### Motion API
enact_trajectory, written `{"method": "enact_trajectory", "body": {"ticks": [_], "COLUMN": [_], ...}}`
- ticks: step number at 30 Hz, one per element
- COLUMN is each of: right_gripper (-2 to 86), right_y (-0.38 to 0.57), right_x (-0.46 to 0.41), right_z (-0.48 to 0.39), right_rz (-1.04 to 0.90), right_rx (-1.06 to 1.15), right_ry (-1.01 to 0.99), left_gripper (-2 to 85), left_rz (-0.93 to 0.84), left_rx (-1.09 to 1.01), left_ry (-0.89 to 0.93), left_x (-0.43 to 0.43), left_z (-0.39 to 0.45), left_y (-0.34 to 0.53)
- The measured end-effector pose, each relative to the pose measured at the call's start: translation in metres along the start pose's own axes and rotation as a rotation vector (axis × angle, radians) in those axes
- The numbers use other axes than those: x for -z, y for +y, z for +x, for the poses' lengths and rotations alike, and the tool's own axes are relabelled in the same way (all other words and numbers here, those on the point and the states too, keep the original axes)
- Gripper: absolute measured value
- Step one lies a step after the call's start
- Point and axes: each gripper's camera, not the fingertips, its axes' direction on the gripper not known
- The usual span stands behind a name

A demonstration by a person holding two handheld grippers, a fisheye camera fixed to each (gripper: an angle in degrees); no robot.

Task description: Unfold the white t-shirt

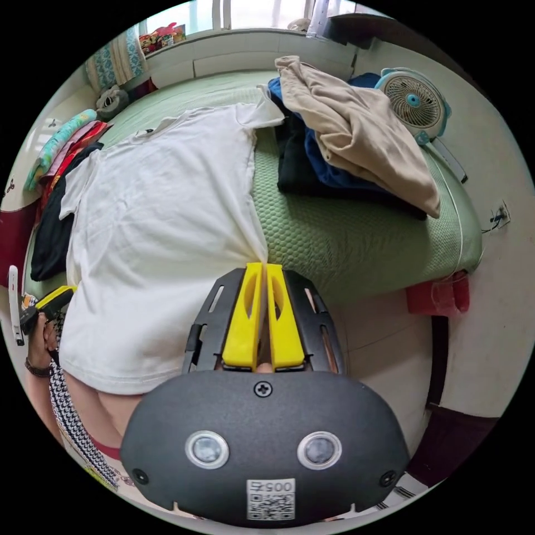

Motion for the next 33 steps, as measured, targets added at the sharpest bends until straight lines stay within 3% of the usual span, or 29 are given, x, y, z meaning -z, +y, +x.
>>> {"method": "enact_trajectory", "body": {"ticks": [8, 22, 26, 30, 33], "right_gripper": [-1.0, -1.5, -1.0, -0.6, -0.9], "right_y": [-0.003, 0.004, 0.018, 0.054, 0.073], "right_x": [-0.005, -0.005, 0.013, 0.033, 0.056], "right_z": [-0.028, -0.009, 0.025, 0.053, 0.059], "right_rz": [-0.027, -0.039, -0.019, 0.038, 0.100], "right_rx": [0.077, 0.117, 0.032, 0.006, -0.022], "right_ry": [0.124, 0.071, -0.057, -0.056, -0.055], "left_gripper": [8.9, 8.6, 6.0, 1.5, -0.1], "left_rz": [-0.007, 0.007, -0.025, 0.060, 0.149], "left_rx": [0.010, 0.048, 0.067, 0.044, 0.061], "left_ry": [0.025, 0.051, 0.130, -0.008, 0.054], "left_x": [-0.001, 0.008, 0.022, 0.051, 0.076], "left_z": [-0.005, -0.011, -0.030, -0.042, -0.041], "left_y": [0.008, 0.034, 0.054, 0.098, 0.113]}}
